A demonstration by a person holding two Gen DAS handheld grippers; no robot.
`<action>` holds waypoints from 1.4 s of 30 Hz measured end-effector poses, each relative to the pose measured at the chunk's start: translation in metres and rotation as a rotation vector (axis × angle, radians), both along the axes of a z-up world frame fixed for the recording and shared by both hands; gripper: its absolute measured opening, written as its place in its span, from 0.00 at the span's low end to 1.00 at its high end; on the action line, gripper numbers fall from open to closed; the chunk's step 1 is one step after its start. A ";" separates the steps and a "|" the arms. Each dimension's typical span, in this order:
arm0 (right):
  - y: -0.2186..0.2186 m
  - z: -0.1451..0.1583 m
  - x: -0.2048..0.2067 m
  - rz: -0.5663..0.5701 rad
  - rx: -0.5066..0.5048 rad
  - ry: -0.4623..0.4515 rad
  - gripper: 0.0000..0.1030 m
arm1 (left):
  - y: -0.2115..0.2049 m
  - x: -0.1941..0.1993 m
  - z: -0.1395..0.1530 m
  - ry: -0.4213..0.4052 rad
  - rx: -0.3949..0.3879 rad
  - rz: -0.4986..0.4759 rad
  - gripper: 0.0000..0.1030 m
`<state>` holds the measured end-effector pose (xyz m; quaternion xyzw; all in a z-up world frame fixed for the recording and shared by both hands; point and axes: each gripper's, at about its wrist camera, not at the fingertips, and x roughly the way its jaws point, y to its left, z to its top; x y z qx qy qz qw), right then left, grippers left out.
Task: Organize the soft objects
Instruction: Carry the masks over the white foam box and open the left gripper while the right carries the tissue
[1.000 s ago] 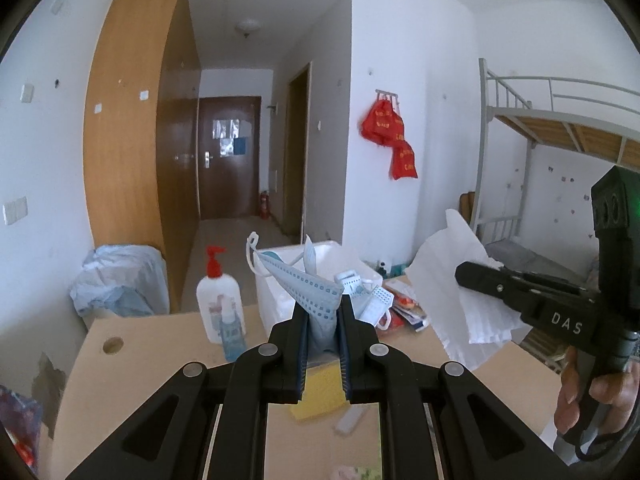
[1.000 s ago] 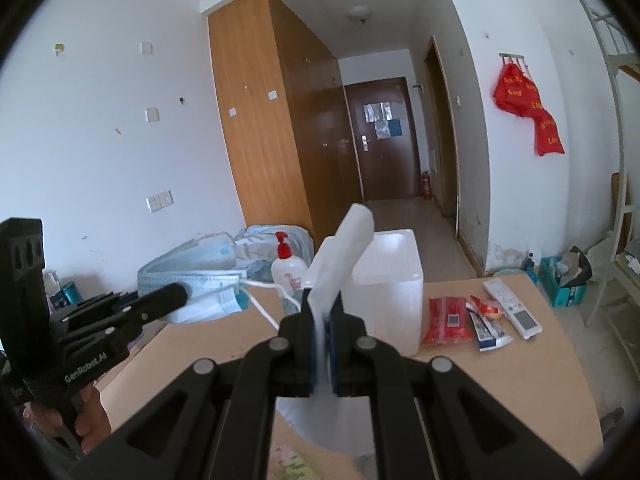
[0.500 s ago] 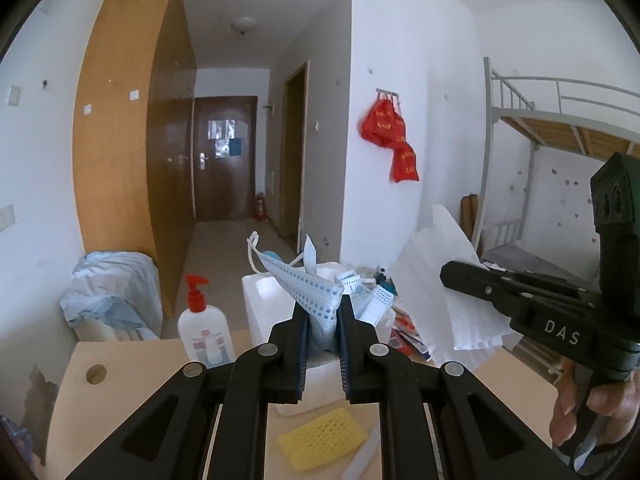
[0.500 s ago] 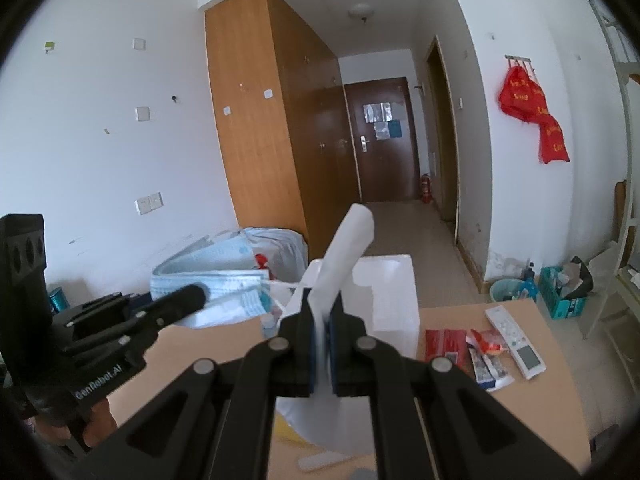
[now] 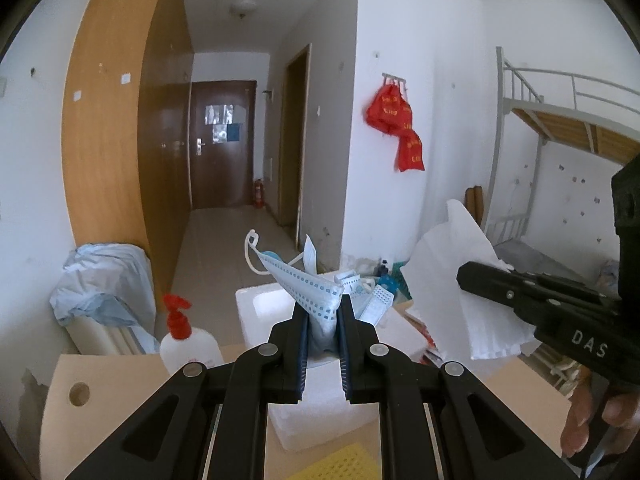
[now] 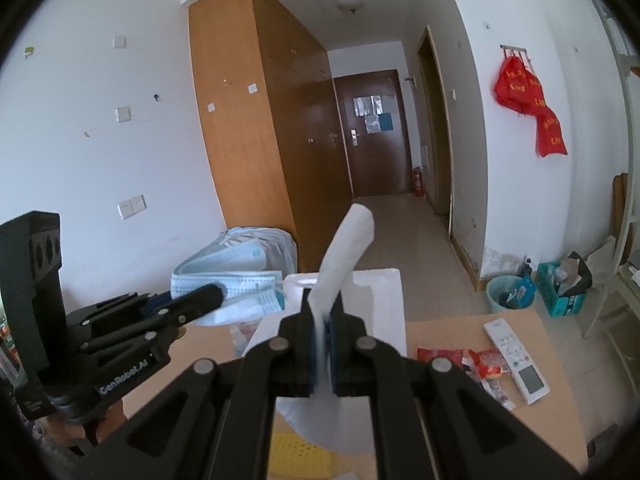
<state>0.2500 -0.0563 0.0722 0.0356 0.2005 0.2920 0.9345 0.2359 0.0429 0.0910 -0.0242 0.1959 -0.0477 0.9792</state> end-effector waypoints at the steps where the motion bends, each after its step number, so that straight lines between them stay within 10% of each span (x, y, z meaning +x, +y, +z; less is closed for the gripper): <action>1: 0.001 0.001 0.004 0.000 -0.003 0.001 0.07 | 0.001 0.007 0.000 0.005 -0.002 0.003 0.14; 32: 0.004 -0.010 0.045 -0.009 0.024 0.051 0.07 | -0.008 0.080 -0.036 0.135 0.027 -0.065 0.18; 38: 0.003 -0.009 0.043 -0.010 0.027 0.044 0.07 | 0.001 0.080 -0.034 0.116 0.006 -0.019 0.83; 42: 0.003 -0.009 0.043 -0.011 0.029 0.044 0.07 | 0.004 0.076 -0.030 0.092 0.011 0.012 0.87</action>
